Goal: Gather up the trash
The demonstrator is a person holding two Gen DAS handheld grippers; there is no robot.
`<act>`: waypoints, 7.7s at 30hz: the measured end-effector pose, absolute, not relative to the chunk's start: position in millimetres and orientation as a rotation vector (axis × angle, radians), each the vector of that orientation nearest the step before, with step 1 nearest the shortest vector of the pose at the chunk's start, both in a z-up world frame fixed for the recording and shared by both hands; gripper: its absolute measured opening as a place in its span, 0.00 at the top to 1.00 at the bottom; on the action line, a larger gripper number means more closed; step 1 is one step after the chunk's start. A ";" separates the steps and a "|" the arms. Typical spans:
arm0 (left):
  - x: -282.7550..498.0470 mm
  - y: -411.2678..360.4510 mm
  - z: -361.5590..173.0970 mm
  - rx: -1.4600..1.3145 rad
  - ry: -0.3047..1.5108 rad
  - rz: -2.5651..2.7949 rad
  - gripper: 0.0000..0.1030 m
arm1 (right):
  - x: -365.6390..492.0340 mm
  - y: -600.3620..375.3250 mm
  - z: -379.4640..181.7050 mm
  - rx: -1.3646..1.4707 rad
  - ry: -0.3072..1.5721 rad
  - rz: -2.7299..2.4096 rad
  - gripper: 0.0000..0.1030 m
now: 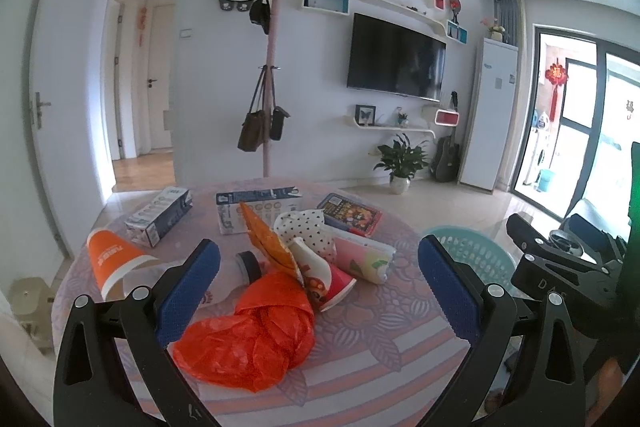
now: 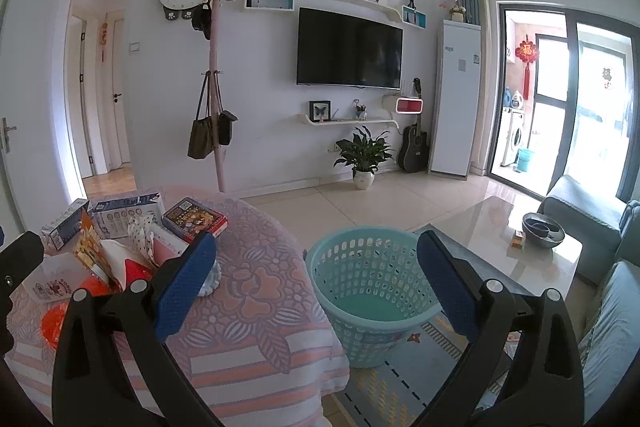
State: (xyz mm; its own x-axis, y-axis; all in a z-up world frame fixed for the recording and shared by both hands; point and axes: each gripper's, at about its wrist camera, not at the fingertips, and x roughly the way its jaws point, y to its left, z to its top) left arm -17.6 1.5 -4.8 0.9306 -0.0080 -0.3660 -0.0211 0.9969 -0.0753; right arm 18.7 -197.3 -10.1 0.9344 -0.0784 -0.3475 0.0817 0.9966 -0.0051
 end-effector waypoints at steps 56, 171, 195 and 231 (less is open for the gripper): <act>22.2 252.1 -50.0 -0.389 0.620 0.296 0.07 | 31.6 -20.3 -76.5 -0.080 0.571 0.366 0.38; 98.9 -24.6 7.8 -0.208 0.495 -0.331 0.20 | 125.2 -264.2 -18.4 0.126 0.504 0.027 0.29; 73.4 178.9 -94.5 -0.135 0.776 -0.089 0.12 | 107.2 -61.8 -73.6 -0.109 0.678 0.468 0.23; 29.9 138.1 -40.6 -0.251 0.628 -0.113 0.57 | 87.5 -64.5 -34.4 -0.156 0.575 0.502 0.65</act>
State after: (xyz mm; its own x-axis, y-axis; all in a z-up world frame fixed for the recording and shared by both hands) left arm 29.9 138.1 -40.6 0.8045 -0.1802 -0.5660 0.0285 0.9635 -0.2663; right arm 87.5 -64.5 -34.4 0.7231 0.4101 -0.5558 -0.4953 0.8687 -0.0035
